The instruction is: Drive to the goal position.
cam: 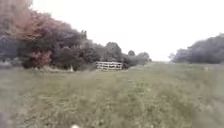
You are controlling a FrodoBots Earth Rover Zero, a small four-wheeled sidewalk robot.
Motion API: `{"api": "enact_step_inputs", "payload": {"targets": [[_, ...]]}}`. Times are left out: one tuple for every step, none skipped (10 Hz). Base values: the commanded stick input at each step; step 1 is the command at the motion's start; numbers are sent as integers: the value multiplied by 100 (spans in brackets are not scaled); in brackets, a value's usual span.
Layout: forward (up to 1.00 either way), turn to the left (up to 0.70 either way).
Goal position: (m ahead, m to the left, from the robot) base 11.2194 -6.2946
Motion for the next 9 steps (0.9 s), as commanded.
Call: {"api": "enact_step_inputs", "payload": {"targets": [[100, 0], [100, 0], [100, -3], [100, -15], [100, -40], [100, -40], [100, -40], [100, -36], [100, -30]]}}
